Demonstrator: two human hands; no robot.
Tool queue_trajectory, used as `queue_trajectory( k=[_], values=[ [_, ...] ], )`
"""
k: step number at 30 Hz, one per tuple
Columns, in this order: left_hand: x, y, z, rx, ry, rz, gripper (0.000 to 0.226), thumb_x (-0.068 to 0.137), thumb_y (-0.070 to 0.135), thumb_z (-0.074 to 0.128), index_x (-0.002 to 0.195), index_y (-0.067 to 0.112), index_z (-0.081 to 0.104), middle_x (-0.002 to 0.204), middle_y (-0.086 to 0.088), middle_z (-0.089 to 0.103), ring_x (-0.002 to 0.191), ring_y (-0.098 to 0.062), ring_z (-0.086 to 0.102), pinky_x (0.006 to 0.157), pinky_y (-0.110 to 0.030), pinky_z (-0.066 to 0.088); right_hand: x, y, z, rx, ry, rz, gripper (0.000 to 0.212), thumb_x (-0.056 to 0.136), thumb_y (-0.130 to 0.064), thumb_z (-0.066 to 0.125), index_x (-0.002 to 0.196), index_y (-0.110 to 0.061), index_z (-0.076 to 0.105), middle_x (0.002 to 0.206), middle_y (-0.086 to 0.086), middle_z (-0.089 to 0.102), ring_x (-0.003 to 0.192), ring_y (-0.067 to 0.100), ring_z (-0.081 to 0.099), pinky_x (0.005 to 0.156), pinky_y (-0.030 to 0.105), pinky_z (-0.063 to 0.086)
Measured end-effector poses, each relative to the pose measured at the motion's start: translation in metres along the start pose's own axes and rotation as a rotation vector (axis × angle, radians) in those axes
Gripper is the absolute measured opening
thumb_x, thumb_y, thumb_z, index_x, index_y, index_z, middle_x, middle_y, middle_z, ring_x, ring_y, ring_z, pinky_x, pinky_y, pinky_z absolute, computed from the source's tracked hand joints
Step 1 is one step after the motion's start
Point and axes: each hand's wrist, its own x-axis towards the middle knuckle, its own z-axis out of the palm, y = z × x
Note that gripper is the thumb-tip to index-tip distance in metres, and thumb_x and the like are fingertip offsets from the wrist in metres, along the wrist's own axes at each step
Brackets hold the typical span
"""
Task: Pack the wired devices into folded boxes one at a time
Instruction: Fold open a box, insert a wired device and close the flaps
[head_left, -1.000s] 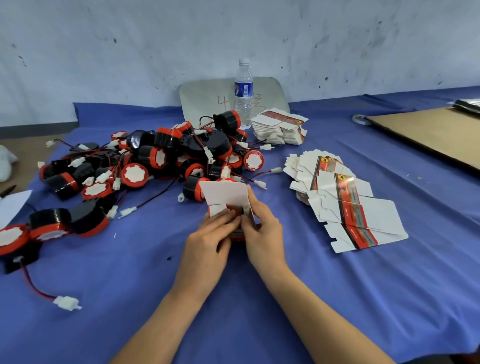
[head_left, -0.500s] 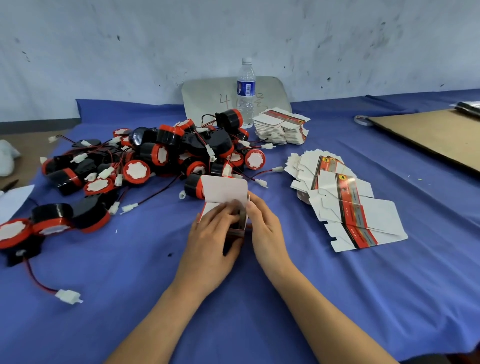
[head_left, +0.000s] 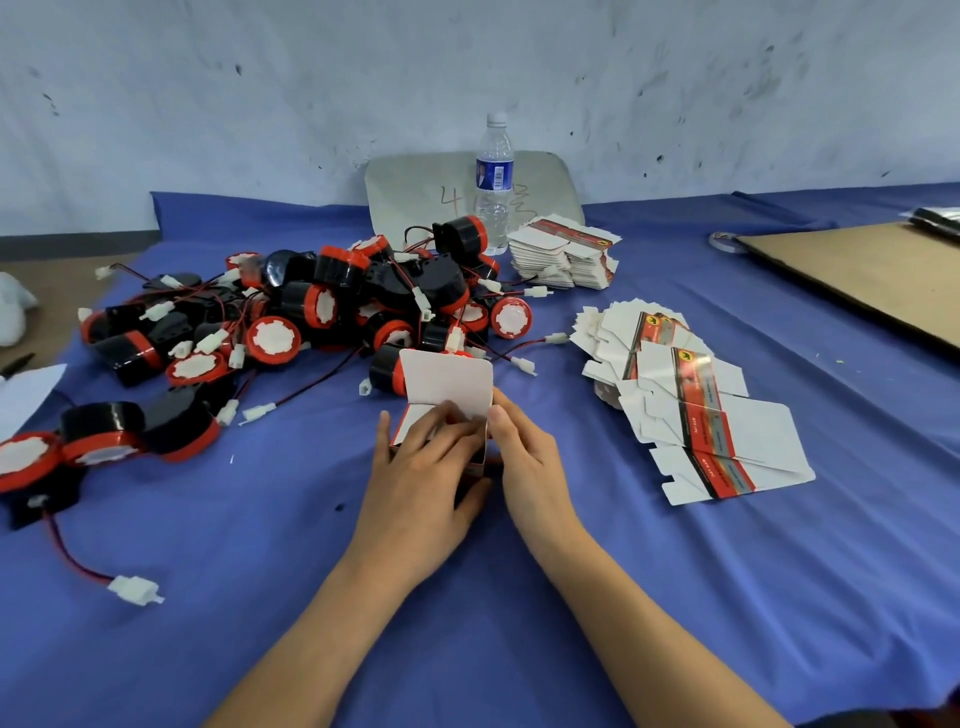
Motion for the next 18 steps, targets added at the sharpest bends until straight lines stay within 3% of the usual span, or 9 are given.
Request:
queue_trajectory(
  k=[3,7,13,15,18],
  values=[
    [0.001,0.0,0.001,-0.081,0.069,0.031,0.035,0.095,0.037,0.055,0.129,0.03,0.058,0.136,0.016,0.053,0.139,-0.005,0.03,0.117,-0.035,-0.004,0.002,-0.003,-0.002,-0.018,-0.023,-0.004,0.026,0.1,-0.011,0.049,0.12,-0.016,0.064,0.105,0.007,0.071,0.092,0.004,0.063,0.077,0.017,0.051],
    [0.003,-0.005,-0.002,-0.291,0.117,0.077,0.039,0.097,0.04,0.042,0.119,0.021,0.069,0.129,0.018,0.055,0.125,-0.001,0.042,0.113,-0.025,0.013,0.005,-0.005,-0.006,-0.079,-0.063,0.001,0.019,0.096,-0.009,0.057,0.109,-0.02,0.064,0.091,-0.006,0.07,0.078,0.0,0.061,0.064,0.015,0.05],
    [0.004,-0.008,0.001,-0.418,0.133,0.03,0.028,0.097,0.014,0.054,0.122,0.016,0.066,0.13,0.032,0.034,0.132,0.019,0.018,0.118,-0.022,0.003,0.005,-0.005,-0.008,-0.137,-0.069,-0.02,0.025,0.094,-0.006,0.058,0.1,-0.029,0.063,0.088,-0.015,0.068,0.074,-0.006,0.058,0.067,0.009,0.047],
    [0.003,-0.007,0.002,-0.505,0.188,-0.035,0.033,0.093,0.015,0.06,0.126,0.017,0.061,0.128,0.033,0.038,0.134,0.015,0.022,0.12,-0.026,0.007,0.005,-0.005,-0.008,-0.131,-0.068,-0.017,0.024,0.094,-0.005,0.058,0.102,-0.027,0.064,0.089,-0.014,0.069,0.074,-0.006,0.059,0.066,0.01,0.047],
    [0.002,-0.009,0.001,-0.596,0.278,-0.135,0.053,0.091,0.008,0.064,0.139,0.022,0.048,0.139,0.026,0.039,0.136,0.01,0.028,0.115,-0.018,0.025,0.006,-0.005,-0.009,-0.133,-0.073,-0.004,0.026,0.092,-0.002,0.06,0.104,-0.025,0.063,0.089,-0.012,0.07,0.073,-0.006,0.061,0.065,0.011,0.048]
  ],
)
